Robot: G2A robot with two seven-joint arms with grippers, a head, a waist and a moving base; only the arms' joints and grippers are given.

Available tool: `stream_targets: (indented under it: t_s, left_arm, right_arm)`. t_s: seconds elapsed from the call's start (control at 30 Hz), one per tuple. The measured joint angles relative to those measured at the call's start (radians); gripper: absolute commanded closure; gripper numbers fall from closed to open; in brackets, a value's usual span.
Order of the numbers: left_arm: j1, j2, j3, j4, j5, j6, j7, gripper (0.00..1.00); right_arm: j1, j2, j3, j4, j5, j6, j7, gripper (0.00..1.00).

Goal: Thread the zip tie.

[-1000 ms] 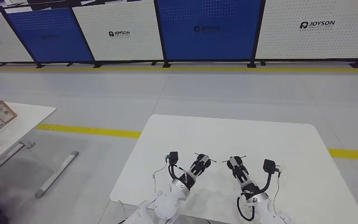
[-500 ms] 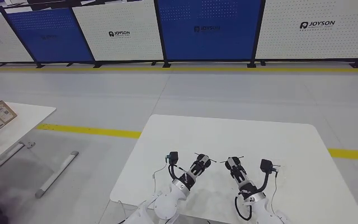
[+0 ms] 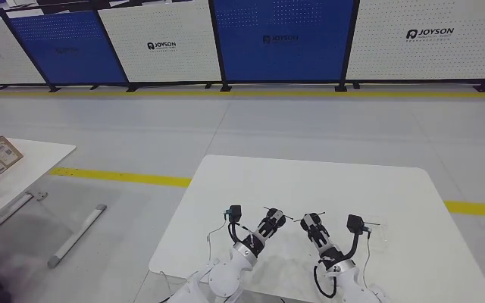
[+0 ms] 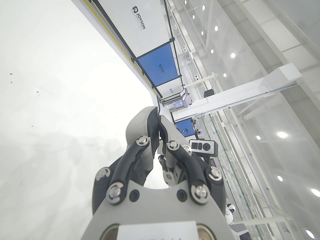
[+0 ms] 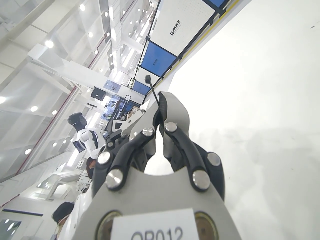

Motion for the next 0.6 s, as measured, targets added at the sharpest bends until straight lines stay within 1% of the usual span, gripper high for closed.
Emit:
stream_targets:
  t_s: [0.17, 0.37, 0.6]
  left_arm:
    - [0.000, 0.000, 0.000, 0.000, 0.000, 0.000, 0.000, 1.00]
    - [0.000, 0.000, 0.000, 0.000, 0.000, 0.000, 0.000, 1.00]
    - [0.000, 0.000, 0.000, 0.000, 0.000, 0.000, 0.000, 1.00]
  right_arm:
    - [-0.001, 0.000, 0.002, 0.000, 0.000, 0.000, -0.001, 1.00]
    - [-0.011, -0.007, 0.022, -0.004, 0.009, 0.005, -0.008, 1.00]
    - [-0.015, -0.015, 0.034, -0.006, 0.008, 0.007, 0.013, 1.00]
